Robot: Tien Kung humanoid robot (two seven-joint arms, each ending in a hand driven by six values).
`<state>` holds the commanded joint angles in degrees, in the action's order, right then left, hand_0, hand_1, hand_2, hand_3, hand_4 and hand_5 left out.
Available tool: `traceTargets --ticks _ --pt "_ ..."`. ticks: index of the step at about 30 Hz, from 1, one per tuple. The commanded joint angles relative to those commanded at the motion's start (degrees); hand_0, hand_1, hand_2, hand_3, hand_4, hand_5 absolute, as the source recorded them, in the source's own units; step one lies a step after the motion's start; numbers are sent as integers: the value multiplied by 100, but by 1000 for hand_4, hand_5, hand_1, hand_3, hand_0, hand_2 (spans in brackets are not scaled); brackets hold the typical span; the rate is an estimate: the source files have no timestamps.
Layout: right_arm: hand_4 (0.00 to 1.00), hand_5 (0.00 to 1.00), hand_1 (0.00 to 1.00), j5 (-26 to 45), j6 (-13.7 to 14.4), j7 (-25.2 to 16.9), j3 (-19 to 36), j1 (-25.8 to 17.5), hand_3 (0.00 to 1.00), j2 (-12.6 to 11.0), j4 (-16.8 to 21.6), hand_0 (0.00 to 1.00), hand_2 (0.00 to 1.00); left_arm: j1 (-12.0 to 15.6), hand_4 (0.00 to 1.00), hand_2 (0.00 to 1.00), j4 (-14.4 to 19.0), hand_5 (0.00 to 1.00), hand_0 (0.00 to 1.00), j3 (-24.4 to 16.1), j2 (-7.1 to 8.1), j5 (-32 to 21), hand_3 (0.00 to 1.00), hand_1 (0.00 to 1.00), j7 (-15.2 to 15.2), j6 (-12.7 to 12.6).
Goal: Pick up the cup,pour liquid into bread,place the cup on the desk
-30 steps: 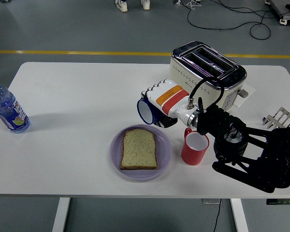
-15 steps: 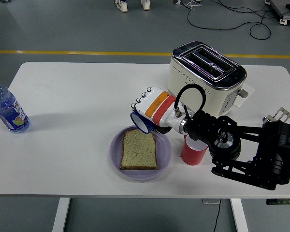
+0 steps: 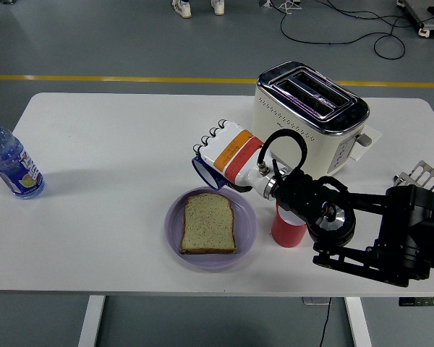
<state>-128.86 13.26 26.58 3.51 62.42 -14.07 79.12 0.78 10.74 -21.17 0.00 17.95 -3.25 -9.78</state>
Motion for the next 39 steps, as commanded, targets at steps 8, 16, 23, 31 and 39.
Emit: traceTargets --ticks 8,16,23,31,39 --pt "605 2 380 32 -21 169 107 -61 529 -40 -48 431 546 39 299 639 -10 767 647 43 0 -13 528 643 4 -1" --pt "601 2 374 687 362 -156 973 -585 529 -308 6 408 545 58 299 639 -13 767 647 47 0 7 528 644 0 -4" --pt "600 2 379 2064 926 -482 2129 -1149 528 -614 31 382 545 63 299 639 -12 767 647 54 0 28 529 644 0 -2" --pt "583 2 398 3981 1570 -1188 3581 -2201 533 -760 326 423 549 72 299 640 -2 768 647 5 0 65 528 644 -8 -4" --pt "575 2 409 5852 1712 -2290 4728 -3008 546 -845 493 474 553 23 299 640 6 766 646 -57 0 114 529 644 -20 -6"
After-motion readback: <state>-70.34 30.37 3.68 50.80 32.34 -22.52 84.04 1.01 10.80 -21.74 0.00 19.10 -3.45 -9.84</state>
